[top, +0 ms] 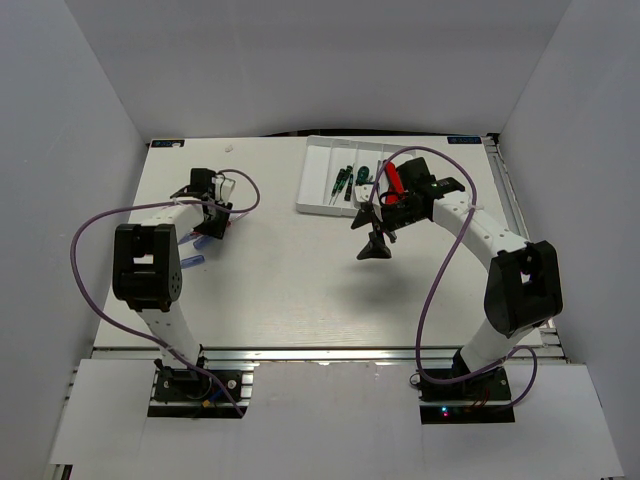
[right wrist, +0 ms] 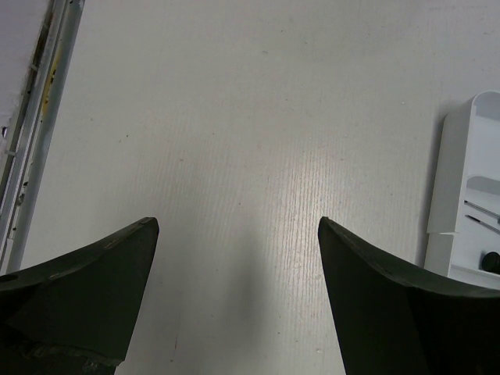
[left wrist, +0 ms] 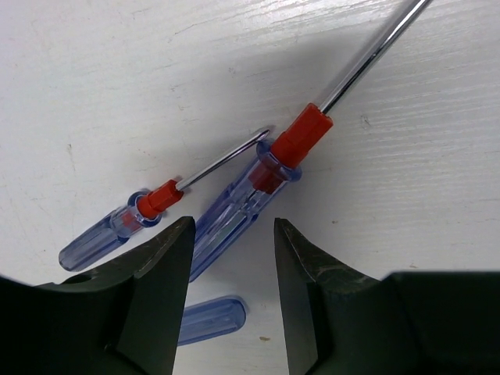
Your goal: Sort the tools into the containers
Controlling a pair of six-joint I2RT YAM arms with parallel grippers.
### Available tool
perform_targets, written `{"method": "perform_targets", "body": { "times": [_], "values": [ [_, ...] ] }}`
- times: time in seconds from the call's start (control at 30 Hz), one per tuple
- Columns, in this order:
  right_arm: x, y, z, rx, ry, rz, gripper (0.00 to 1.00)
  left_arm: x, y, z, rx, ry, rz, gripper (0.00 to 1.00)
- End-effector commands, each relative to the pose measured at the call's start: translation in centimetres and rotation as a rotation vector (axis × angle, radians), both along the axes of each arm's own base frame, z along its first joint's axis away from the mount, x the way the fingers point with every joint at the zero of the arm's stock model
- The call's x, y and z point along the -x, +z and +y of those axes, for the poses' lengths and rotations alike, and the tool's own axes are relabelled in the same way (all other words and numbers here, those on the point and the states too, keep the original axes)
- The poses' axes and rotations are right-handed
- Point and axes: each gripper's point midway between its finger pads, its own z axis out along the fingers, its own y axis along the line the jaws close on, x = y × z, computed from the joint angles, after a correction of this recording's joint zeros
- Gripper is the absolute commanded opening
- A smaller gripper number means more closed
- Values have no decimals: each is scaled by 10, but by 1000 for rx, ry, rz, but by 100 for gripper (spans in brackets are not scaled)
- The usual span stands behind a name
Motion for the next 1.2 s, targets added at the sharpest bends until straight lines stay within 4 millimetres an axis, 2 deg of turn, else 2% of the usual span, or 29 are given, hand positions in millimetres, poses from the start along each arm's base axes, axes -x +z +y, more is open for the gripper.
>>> {"method": "perform_targets", "body": {
  "times": [0.0, 0.17, 0.4, 0.5, 0.7, 0.8, 1.0, 1.17],
  "values": [
    [8, 10, 0, -16, 9, -10, 89, -9, 4, 1, 20, -8, -29, 56],
    [10, 8, -1, -12, 10, 0, 89, -5, -7, 0, 61, 4, -6, 54],
    [10, 7, -1, -12, 10, 3, 89, 1, -8, -9, 116, -6, -3, 51],
    [9, 8, 0, -17, 10, 3, 90, 6, -8, -22, 181, -22, 2, 48],
    [9, 8, 1, -24, 12, 10, 89, 17, -11, -41, 289, -21, 27, 36],
    [10, 8, 1, -24, 12, 14, 89, 18, -7, -57, 366, -29, 28, 26],
    [10, 9, 1, -25, 12, 12, 89, 13, 6, -95, 462, -69, 15, 20],
    [10, 11, 0, -25, 9, 7, 89, -6, 37, -120, 579, -89, -47, 15]
  ]
}}
